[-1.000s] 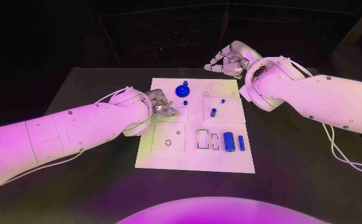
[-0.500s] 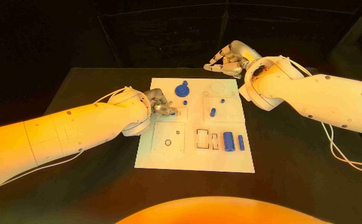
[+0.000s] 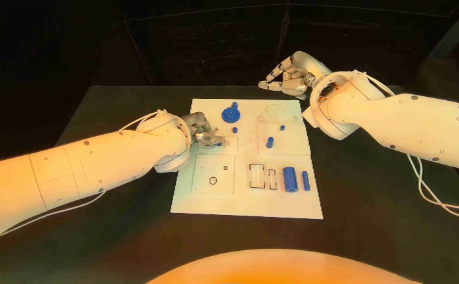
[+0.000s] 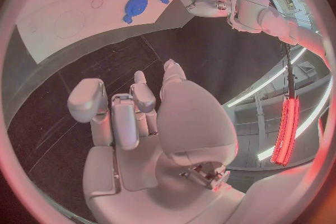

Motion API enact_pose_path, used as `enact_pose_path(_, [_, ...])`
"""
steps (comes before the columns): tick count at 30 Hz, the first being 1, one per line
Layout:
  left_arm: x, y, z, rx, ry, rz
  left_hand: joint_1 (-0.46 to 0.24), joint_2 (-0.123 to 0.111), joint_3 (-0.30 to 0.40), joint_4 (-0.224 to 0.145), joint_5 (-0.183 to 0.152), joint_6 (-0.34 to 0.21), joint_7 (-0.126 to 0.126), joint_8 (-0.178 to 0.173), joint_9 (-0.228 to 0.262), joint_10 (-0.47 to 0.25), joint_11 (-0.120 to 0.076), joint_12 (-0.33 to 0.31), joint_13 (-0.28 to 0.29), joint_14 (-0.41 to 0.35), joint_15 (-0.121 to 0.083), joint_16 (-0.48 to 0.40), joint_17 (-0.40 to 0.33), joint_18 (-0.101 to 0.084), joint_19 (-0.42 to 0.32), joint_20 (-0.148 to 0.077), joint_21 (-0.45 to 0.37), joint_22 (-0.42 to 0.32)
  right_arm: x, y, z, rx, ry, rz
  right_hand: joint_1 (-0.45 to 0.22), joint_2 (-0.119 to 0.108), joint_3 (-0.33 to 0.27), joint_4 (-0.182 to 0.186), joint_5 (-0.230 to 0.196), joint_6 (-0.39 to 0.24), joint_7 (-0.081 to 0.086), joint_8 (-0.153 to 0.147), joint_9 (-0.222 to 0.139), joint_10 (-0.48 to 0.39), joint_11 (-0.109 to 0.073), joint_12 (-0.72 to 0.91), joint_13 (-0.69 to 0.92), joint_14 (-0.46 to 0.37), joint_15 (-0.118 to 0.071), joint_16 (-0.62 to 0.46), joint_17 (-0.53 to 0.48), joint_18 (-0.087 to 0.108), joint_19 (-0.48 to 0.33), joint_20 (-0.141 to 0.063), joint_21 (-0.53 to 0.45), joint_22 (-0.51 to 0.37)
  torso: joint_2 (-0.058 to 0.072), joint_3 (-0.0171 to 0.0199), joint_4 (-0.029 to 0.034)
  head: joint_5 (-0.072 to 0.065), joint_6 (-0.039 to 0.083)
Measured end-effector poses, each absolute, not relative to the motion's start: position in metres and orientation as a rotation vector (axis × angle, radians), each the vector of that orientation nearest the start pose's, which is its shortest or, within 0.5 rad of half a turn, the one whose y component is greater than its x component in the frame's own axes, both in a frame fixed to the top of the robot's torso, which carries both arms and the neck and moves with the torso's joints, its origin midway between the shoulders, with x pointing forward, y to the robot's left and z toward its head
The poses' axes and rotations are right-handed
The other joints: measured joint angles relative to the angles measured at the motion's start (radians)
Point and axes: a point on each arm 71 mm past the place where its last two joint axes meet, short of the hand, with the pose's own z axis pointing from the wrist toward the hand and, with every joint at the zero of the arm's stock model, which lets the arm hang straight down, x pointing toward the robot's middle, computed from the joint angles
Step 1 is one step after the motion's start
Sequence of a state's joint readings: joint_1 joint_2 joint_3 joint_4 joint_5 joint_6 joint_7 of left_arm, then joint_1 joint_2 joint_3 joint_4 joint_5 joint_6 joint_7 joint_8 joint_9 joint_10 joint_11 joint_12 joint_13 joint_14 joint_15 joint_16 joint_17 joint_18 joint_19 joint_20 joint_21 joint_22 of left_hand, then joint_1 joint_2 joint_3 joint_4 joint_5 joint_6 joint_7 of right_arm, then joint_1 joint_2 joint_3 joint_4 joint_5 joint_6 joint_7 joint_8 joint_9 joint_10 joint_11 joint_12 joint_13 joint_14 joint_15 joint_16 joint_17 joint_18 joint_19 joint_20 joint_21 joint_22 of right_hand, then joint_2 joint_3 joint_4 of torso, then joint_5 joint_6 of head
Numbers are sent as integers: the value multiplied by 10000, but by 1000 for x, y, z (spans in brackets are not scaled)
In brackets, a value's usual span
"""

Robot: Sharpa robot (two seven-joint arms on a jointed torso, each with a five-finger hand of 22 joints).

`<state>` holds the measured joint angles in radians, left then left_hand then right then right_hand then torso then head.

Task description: Assemble the parts on the task board

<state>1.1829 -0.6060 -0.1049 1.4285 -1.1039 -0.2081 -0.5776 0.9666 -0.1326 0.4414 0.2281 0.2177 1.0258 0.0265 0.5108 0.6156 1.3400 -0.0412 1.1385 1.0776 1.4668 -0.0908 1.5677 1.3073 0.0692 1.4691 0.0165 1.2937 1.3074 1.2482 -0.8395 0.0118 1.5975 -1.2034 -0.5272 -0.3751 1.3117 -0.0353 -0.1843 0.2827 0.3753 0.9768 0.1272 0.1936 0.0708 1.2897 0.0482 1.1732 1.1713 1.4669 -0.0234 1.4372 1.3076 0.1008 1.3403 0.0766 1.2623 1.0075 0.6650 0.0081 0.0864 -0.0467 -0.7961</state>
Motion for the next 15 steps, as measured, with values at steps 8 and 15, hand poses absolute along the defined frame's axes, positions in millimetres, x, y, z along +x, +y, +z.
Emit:
enact_pose_path(8, [483,133,-247,-3056,21239,-4516,0,0,-599,327,0,74,2,0,-34,0,0,40,20,0,0,0,0,0,0,0,0,0,494,-201,-137,3545,15648,6324,0,0,0,0,0,0,0,0,0,0,0,0,0,0,0,0,-1,1,0,0,0,0,-4,2,-5,3,-1])
enact_pose_path(15, [484,135,-246,-3112,21187,-4526,86,-86,-950,462,0,73,2,1,-45,0,1,40,28,0,0,0,0,0,0,0,0,0,494,-201,-137,3552,15651,6320,0,0,0,0,0,0,0,0,0,0,0,0,-1,0,0,0,-1,0,0,0,0,0,-4,1,-11,-6,3])
